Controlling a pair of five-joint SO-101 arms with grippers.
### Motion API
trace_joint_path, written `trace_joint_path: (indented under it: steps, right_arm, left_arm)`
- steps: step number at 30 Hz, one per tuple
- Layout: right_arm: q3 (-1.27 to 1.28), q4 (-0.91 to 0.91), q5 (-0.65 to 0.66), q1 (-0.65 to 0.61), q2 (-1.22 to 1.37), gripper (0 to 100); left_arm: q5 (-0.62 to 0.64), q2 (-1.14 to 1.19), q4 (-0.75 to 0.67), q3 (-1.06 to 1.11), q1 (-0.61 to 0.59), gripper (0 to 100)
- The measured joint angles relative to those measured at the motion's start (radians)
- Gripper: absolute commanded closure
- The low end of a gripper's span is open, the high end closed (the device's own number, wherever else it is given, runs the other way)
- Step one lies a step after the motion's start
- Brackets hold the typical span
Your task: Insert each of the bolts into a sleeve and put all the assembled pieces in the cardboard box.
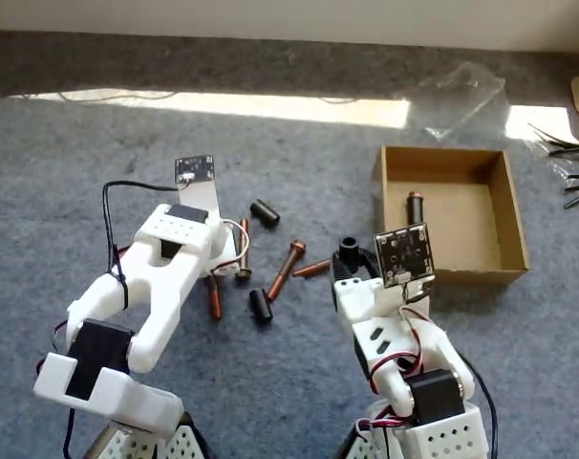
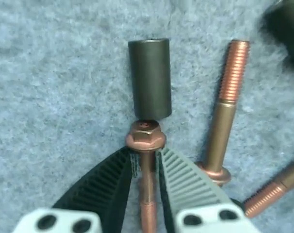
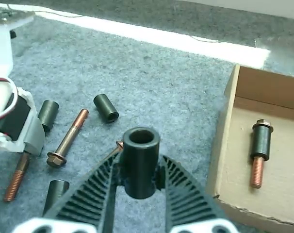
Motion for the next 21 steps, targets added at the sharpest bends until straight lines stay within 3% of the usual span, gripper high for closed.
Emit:
trace_joint_path:
  steps: [11, 21]
  right_arm:
    - [0.000, 0.000, 0.000, 0.000, 0.000, 99.3]
    - [0.066, 0.000, 0.000, 0.000, -0.006, 99.3]
  left_arm:
    - [-0.003, 0.014, 0.002, -0.023, 0.000, 97]
    - [-0.003, -0.143, 0.160, -0.023, -0.003, 97]
